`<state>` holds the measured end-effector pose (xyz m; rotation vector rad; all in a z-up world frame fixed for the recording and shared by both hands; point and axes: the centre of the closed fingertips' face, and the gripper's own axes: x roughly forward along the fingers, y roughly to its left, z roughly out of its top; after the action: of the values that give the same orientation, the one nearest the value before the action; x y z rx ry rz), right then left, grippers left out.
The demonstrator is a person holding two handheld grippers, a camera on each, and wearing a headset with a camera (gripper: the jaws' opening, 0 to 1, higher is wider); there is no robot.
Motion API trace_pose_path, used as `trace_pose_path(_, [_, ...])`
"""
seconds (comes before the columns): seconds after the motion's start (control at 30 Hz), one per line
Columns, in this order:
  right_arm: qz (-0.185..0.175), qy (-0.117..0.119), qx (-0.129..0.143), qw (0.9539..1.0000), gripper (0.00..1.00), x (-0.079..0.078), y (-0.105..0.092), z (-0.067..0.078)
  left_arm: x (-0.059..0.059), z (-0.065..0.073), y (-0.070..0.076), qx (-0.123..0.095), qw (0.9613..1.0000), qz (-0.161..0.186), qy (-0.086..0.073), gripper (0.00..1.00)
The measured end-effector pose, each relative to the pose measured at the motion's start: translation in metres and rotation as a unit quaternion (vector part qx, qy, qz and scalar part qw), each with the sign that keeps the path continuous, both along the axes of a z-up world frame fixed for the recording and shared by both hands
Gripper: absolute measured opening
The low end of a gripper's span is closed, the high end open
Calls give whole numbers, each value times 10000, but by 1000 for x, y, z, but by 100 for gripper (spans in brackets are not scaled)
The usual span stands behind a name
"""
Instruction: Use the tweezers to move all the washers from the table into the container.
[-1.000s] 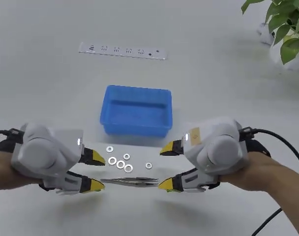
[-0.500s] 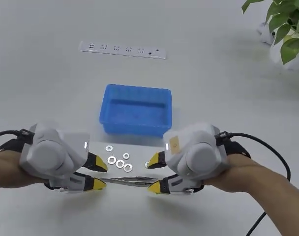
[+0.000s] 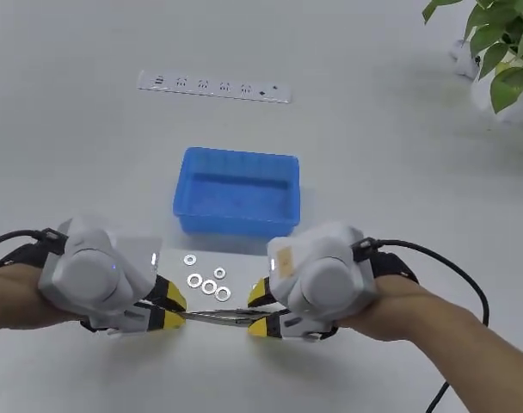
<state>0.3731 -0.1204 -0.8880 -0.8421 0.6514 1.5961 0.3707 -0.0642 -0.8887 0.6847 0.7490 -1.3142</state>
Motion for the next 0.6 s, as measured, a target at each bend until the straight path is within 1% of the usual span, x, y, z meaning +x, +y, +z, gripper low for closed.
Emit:
trace_pose_path(0.1, [-2,-32,-11,10000,16,0,2,-2,0,0,0,-17,10000,-11,14,6])
trace_pose_path(0.2, [-12,-15,-47,10000,14,0,1,-4,0,0,-1,-31,10000,-22,14,6])
trace_pose_path(0.27, [-22,-14,-16,10000,13,0,3,-4,0,0,-1,-37,10000,-35,8,6])
trace_pose_path(0.6, [-57,17,17,10000,13,0,3,-4,0,0,-1,-28,10000,-84,-13,6])
